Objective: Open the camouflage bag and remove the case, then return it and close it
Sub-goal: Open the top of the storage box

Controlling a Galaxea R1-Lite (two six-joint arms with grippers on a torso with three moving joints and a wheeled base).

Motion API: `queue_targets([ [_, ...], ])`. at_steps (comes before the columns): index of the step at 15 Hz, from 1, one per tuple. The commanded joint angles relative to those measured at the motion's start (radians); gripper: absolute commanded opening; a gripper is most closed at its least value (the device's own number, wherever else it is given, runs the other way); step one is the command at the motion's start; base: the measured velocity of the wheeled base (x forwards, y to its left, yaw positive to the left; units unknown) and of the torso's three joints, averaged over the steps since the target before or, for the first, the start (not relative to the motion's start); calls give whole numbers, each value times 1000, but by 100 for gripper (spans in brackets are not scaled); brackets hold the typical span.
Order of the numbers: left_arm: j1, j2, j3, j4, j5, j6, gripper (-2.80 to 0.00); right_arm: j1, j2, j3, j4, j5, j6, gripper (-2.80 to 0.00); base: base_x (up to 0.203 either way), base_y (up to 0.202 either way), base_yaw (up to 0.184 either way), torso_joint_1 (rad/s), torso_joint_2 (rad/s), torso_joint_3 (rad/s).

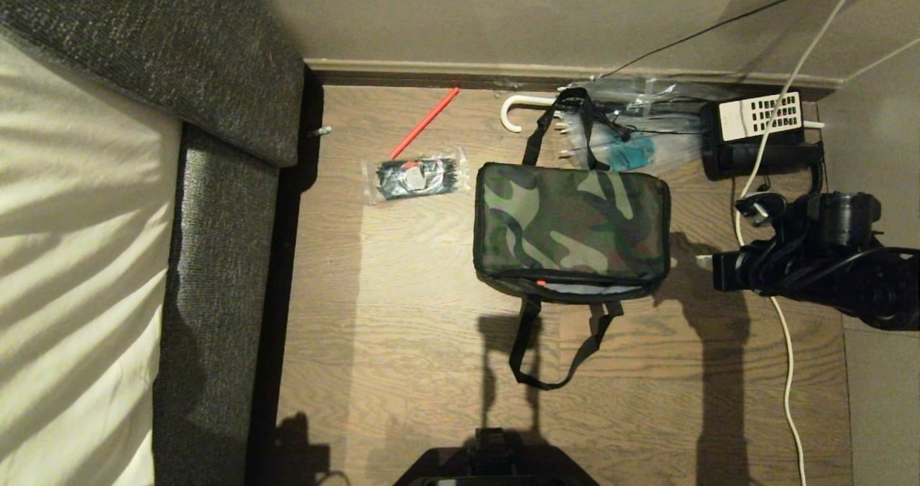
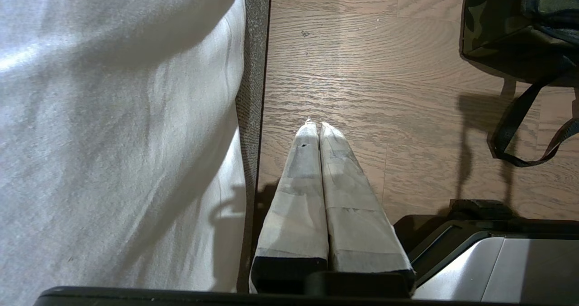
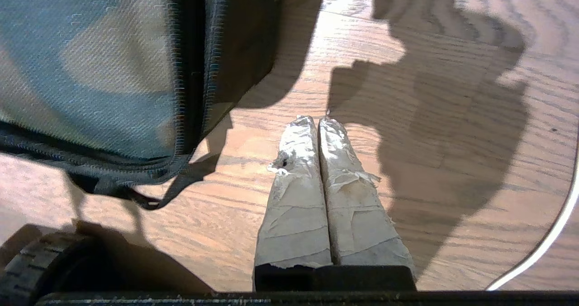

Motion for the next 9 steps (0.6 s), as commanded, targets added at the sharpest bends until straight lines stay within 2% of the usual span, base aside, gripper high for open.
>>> queue_targets([
  [1,0,0,2,-1,0,0,-280,-5,-9,-10,-15,41,74,-280,0,0,0,0,0,0],
  [3,2,-2,2,0,0,0,-280,-1,-10,-24,-34,186,334,-280,0,0,0,0,0,0],
  [4,0,0,2,-1,0,0,-280,1,-6,-31,-44,280,428,-280,0,0,0,0,0,0],
  [5,0,-1,2,-1,0,0,-280,1,11,-38,-52,323,449,-280,0,0,0,0,0,0],
  [9,0,0,2,0,0,0,-280,-5,42,-69,-63,328,462,-280,0,0,0,0,0,0],
])
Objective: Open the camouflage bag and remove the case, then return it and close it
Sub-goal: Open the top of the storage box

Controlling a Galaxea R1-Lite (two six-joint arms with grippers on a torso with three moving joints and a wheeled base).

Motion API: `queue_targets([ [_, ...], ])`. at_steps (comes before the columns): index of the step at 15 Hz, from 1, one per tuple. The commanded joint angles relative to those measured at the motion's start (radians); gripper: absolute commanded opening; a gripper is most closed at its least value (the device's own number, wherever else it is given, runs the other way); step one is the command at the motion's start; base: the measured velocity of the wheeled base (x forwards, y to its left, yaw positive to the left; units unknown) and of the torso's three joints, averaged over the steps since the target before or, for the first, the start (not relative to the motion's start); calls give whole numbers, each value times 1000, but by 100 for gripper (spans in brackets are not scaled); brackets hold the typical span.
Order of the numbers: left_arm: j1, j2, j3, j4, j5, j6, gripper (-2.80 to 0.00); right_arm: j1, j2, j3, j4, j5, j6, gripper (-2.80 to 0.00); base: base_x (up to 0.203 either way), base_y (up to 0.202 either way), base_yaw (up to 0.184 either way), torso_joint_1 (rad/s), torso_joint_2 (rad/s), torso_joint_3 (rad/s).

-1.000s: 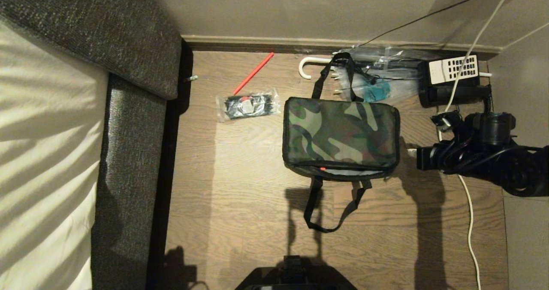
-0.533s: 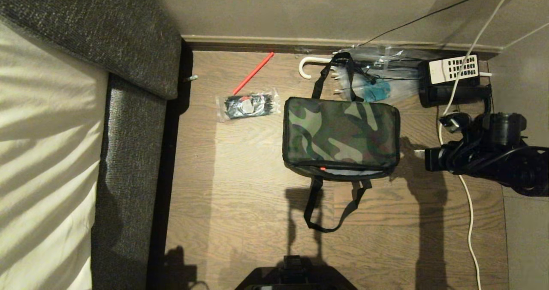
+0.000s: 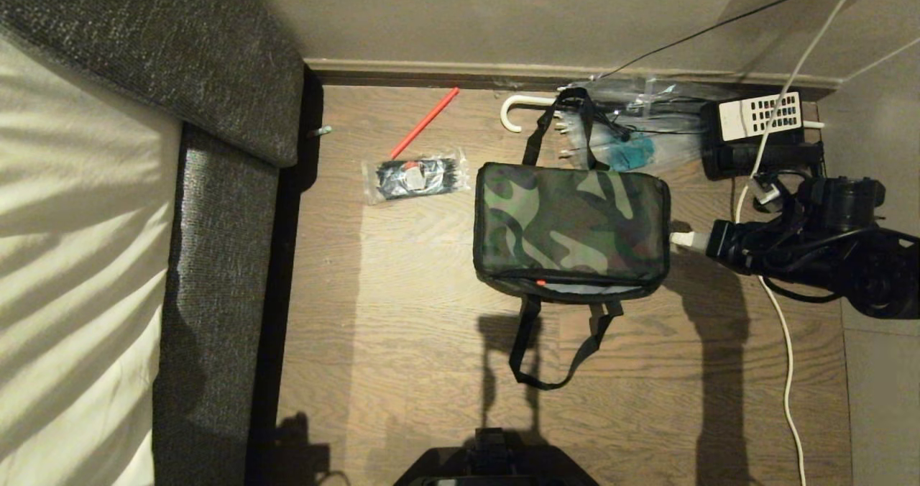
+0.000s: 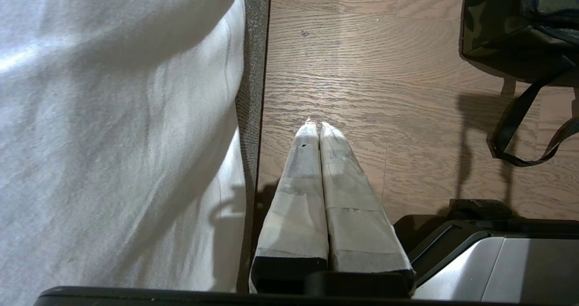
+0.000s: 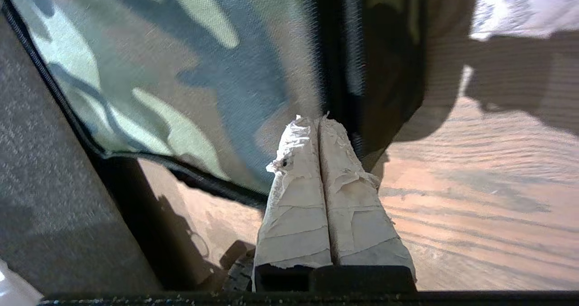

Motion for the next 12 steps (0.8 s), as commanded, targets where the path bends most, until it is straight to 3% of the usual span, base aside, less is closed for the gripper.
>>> queue_targets([
  [1,0,0,2,0,0,0,-280,-2,23,-11,-2,4,-2,-280,0,0,0,0,0,0],
  [4,0,-1,2,-1,0,0,-280,-9,28,-21,-13,6,-14,-280,0,0,0,0,0,0],
  [5,0,0,2,0,0,-2,-280,-10,31,-22,-7,6,-17,-79,0,0,0,0,0,0],
  [6,0,-2,2,-1,0,0,-280,-10,31,-26,-7,6,-14,0,0,0,0,0,0,0],
  [12,0,0,2,-1,0,0,-280,-19,32,-20,-10,26,-6,0,0,0,0,0,0,0],
])
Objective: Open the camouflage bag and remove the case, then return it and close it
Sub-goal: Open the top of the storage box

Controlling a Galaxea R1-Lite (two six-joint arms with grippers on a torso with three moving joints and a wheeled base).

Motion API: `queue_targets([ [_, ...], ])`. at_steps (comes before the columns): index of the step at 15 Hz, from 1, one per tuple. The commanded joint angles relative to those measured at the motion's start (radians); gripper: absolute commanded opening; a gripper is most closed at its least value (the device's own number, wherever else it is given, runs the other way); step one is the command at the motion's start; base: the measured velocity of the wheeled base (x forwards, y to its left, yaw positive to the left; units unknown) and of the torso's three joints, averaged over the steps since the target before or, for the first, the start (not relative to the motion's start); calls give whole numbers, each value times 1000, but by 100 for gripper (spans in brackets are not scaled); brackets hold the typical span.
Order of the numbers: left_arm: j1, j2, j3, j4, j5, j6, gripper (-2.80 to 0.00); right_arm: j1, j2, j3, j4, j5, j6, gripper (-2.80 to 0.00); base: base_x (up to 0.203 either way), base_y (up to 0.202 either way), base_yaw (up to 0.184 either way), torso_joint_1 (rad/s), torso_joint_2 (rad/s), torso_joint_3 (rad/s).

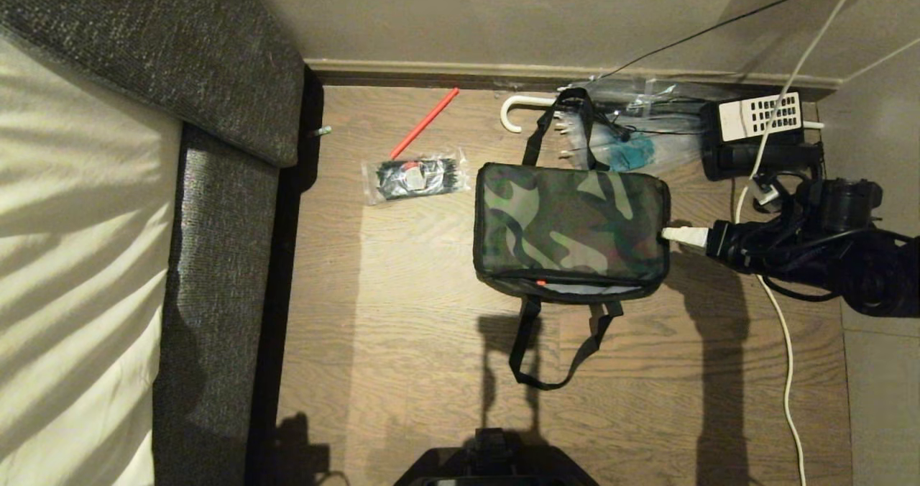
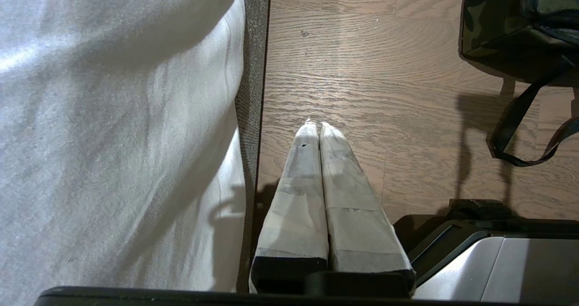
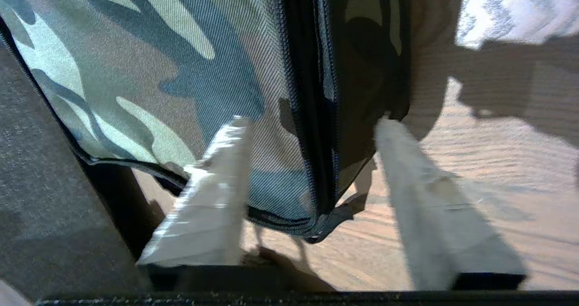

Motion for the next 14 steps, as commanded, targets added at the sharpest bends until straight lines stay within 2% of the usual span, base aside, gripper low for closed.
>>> queue_targets([
  [1,0,-1,2,0,0,0,-280,0,3,2,-3,28,3,0,0,0,0,0,0,0],
  [4,0,-1,2,-1,0,0,-280,8,-5,-1,-4,90,35,0,0,0,0,0,0,0],
  [10,0,-2,2,0,0,0,-280,31,-2,-1,-3,91,42,0,0,0,0,0,0,0],
  [14,0,-2,2,-1,0,-1,-280,77,-3,-2,-3,91,130,0,0,0,0,0,0,0],
])
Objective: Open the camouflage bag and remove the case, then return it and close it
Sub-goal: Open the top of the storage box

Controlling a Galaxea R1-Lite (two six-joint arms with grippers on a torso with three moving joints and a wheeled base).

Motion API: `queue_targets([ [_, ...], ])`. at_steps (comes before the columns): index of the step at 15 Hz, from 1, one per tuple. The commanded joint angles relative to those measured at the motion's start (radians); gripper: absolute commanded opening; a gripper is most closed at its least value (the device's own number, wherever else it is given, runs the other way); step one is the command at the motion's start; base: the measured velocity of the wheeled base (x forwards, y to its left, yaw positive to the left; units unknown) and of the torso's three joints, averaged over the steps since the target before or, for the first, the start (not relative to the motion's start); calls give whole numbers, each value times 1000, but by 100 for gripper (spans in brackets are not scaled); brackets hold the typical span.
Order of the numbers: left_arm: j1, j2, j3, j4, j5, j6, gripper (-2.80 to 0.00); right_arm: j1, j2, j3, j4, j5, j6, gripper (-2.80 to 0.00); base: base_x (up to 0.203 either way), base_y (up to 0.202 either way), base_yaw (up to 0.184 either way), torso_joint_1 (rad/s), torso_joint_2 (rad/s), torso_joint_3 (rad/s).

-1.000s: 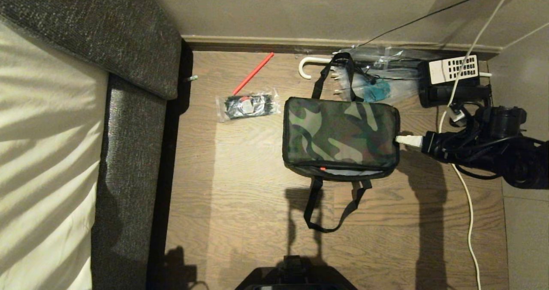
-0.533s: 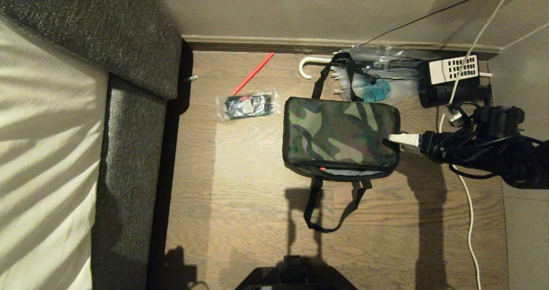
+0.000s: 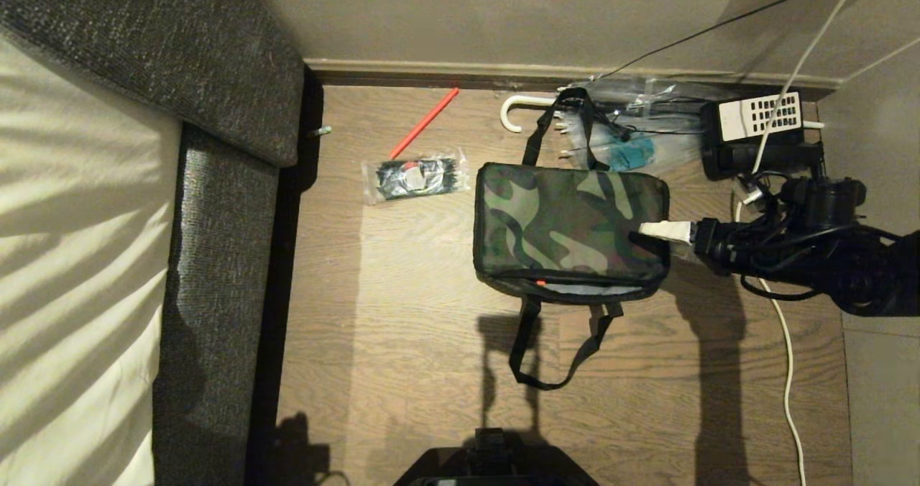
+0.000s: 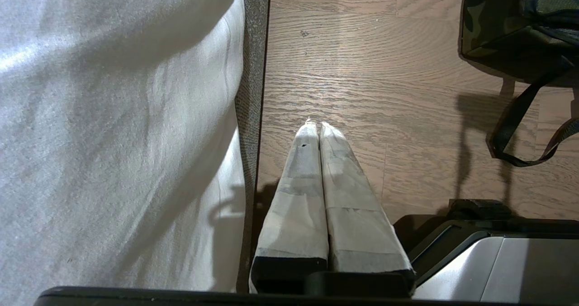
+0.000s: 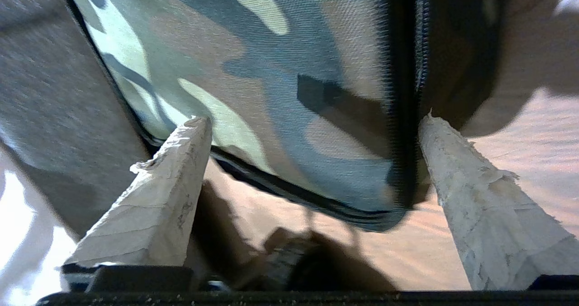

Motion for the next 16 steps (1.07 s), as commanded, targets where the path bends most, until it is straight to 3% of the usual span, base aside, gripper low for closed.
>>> queue_targets([
  [1,0,-1,2,0,0,1,-280,25,0,0,-3,4,22,0,0,0,0,0,0,0],
  [5,0,-2,2,-1,0,1,-280,46,-2,3,-1,3,35,0,0,0,0,0,0,0],
  [9,0,-2,2,0,0,1,-280,54,-28,-17,-4,1,129,0,0,0,0,0,0,0],
  [16,0,-2,2,0,0,1,-280,42,-56,-25,-3,-7,136,0,0,0,0,0,0,0],
])
